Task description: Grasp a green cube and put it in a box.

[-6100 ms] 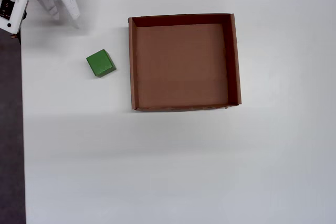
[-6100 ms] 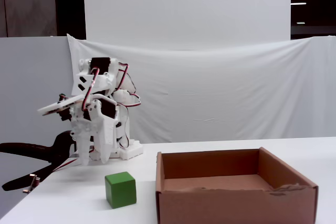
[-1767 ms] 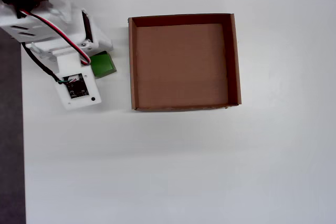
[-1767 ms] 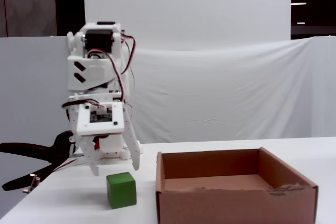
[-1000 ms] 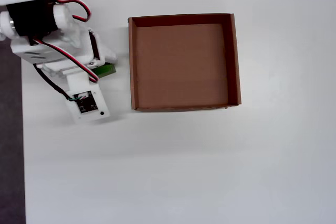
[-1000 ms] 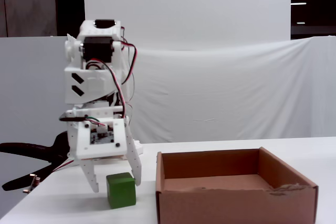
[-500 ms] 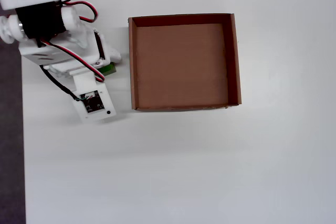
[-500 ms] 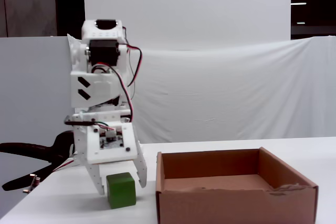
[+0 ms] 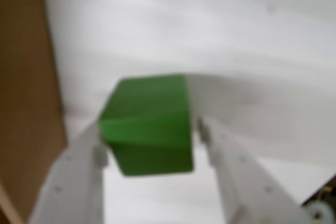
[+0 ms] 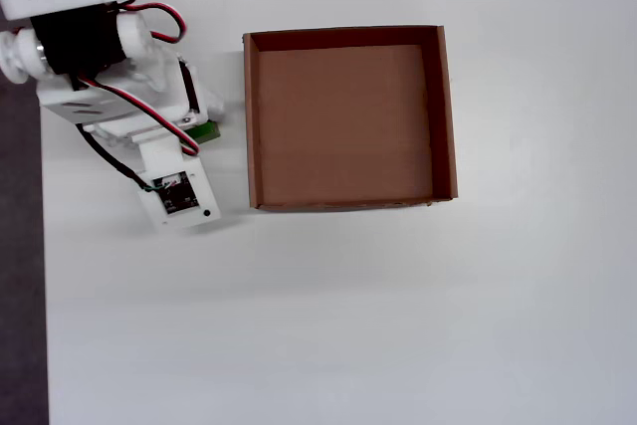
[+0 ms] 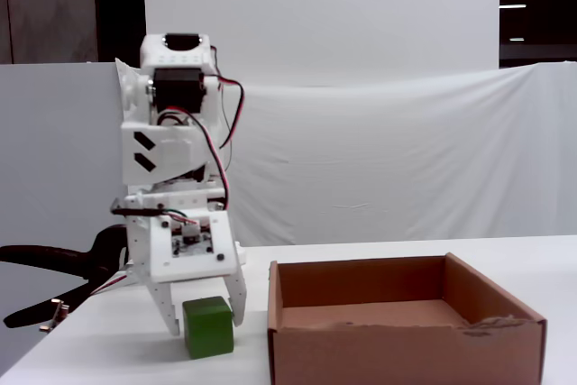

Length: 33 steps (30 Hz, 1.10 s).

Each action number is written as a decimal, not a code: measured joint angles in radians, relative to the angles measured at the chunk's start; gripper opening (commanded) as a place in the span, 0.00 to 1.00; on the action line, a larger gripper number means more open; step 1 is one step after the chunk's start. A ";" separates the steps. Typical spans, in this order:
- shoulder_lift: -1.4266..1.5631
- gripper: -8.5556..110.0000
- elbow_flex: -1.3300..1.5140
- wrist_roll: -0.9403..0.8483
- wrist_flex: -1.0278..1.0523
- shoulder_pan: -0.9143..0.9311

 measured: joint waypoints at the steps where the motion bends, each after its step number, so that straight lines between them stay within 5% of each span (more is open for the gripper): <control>1: 0.000 0.25 0.000 0.000 0.000 0.000; 33: 0.000 0.19 0.000 0.000 0.000 -0.006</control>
